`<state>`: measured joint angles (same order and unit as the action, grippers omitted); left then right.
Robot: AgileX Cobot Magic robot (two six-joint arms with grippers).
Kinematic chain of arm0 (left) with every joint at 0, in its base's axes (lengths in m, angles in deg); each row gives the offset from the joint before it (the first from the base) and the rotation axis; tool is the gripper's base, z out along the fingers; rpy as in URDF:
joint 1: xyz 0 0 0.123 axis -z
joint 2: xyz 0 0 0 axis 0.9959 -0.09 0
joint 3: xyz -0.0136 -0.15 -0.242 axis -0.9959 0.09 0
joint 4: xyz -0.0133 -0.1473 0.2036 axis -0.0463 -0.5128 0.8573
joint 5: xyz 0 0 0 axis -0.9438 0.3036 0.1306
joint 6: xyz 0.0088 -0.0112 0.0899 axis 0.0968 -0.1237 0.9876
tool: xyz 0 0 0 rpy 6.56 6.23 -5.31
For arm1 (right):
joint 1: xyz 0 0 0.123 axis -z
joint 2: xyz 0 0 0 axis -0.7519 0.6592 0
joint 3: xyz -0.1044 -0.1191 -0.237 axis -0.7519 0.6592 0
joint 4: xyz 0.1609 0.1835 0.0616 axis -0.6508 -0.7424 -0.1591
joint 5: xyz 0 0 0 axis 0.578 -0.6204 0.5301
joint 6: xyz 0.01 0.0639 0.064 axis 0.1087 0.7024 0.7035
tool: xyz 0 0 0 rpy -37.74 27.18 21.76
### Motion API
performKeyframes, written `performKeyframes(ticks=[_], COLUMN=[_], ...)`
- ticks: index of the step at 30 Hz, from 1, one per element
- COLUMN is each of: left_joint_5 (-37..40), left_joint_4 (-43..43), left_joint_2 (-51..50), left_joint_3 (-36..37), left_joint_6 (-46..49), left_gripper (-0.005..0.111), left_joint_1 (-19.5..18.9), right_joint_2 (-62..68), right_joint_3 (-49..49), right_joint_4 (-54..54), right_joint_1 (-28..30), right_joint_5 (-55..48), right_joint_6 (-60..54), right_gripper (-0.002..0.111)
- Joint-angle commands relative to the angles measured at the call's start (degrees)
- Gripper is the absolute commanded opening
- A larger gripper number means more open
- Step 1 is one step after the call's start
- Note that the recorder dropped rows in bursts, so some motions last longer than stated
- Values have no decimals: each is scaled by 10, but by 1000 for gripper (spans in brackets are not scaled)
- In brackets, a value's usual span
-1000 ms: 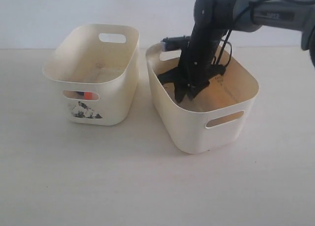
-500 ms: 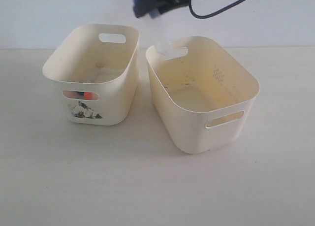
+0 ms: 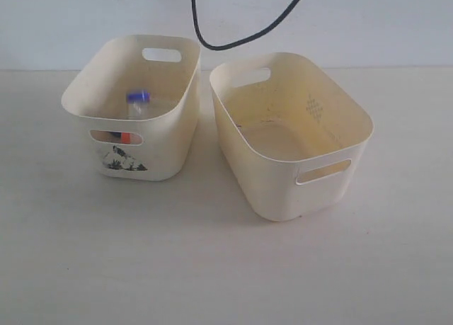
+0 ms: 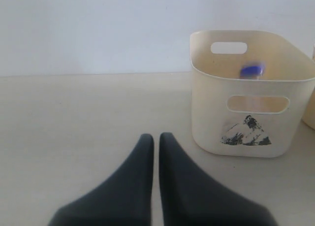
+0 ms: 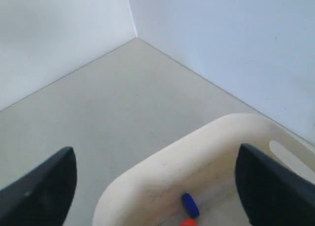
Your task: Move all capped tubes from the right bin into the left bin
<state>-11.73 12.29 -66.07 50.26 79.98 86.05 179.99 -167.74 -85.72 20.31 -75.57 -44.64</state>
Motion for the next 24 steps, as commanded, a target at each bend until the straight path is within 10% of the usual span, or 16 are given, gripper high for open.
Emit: performKeyframes(ticks=[1,3,16,24], left_joint_5=[-1,-1,-1,-1], left_joint_4=[1,1,1,1], left_joint_2=[2,2,2,2], left_joint_3=[-2,-2,-2,-2], left_joint_6=[-5,-5,-5,-5], left_gripper=[4,4,4,4], left_joint_1=[-1,-1,-1,-1], right_joint_2=[11,7,-115,-135], right_joint_3=[-1,-1,-1,-1], right_joint_4=[10,23,311,294], right_joint_1=[-5,-5,-5,-6], right_joint_5=[4,-33,-396,-396], right_joint_6=[55,86,198,208], right_gripper=[35,1,0,0])
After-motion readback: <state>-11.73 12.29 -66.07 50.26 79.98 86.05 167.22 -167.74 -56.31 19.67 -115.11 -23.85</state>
